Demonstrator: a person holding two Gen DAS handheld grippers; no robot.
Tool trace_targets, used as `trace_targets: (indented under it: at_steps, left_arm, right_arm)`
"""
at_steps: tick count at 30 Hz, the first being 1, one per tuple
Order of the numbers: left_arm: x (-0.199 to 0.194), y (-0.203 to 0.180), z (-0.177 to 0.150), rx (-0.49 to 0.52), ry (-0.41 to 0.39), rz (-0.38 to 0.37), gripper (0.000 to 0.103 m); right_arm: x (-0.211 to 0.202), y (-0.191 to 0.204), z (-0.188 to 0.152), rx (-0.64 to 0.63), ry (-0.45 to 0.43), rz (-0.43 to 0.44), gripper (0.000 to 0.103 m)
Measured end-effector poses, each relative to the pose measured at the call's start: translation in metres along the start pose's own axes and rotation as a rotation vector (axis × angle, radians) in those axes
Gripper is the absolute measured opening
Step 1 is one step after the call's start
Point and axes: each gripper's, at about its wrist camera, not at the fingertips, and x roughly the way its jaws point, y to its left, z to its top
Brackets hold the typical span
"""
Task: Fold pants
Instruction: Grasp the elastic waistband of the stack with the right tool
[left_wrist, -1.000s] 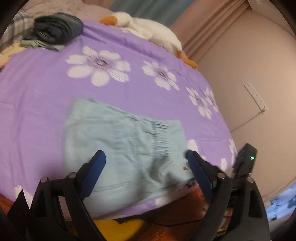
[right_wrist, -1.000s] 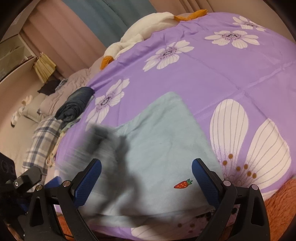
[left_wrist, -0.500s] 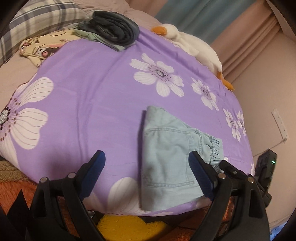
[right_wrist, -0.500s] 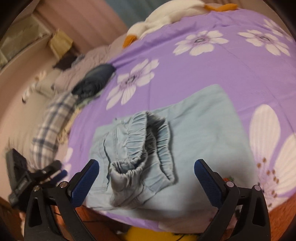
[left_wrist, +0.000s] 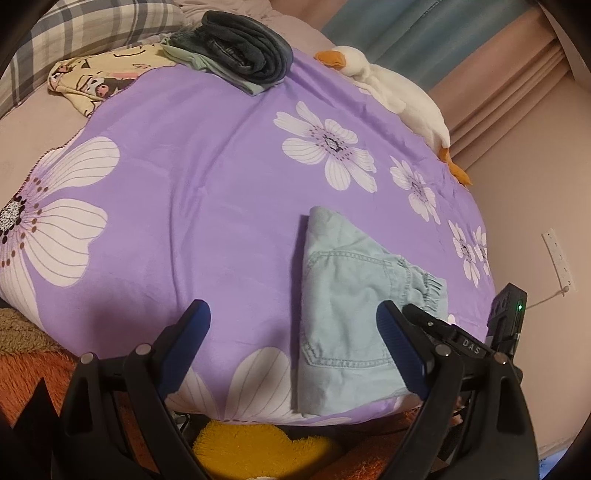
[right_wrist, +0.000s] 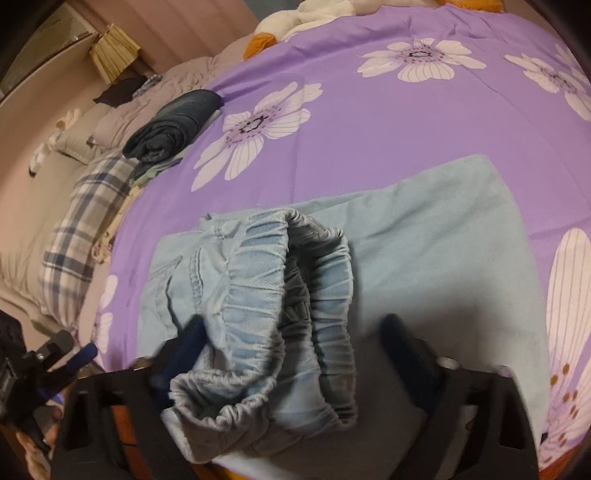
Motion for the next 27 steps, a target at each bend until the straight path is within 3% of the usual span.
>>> trace_targets:
  at_steps: [1,4,6,9,14,19,21,23,27]
  left_arm:
    - [0.001,-0.001,0.000,0.003,0.000,-0.002,0.091]
    - [0.002,-0.003,0.000,0.007,0.004,-0.003,0.091]
    - [0.001,-0.006,0.000,0.018,0.003,-0.009,0.091]
    - [0.001,-0.012,0.003,0.036,0.000,-0.004,0.091]
    - [0.009,-0.024,0.008,0.071,0.001,-0.016,0.090]
    - [0.033,-0.042,0.010,0.128,0.051,-0.012,0.087]
    - [0.044,-0.051,0.010,0.153,0.074,-0.008,0.084]
    - [0.053,-0.057,0.010,0.171,0.087,-0.004,0.081]
    - [0.073,-0.071,0.009,0.212,0.116,-0.001,0.074]
  right_arm:
    - [0.000,-0.001,0.001,0.012,0.011,0.030,0.052]
    - [-0.003,-0.001,0.004,0.035,0.025,0.068,0.037]
    - [-0.016,0.002,0.008,0.042,0.006,0.104,0.033]
    - [-0.051,0.008,0.013,0.043,-0.094,0.136,0.032]
    - [-0.097,0.000,0.018,0.009,-0.209,0.046,0.032]
    - [-0.083,-0.032,0.014,0.047,-0.191,-0.134,0.032]
    - [-0.068,-0.048,0.009,0.065,-0.146,-0.189,0.032]
    - [-0.061,-0.058,0.005,0.085,-0.123,-0.200,0.032]
    - [-0.056,-0.075,-0.001,0.131,-0.131,-0.181,0.042]
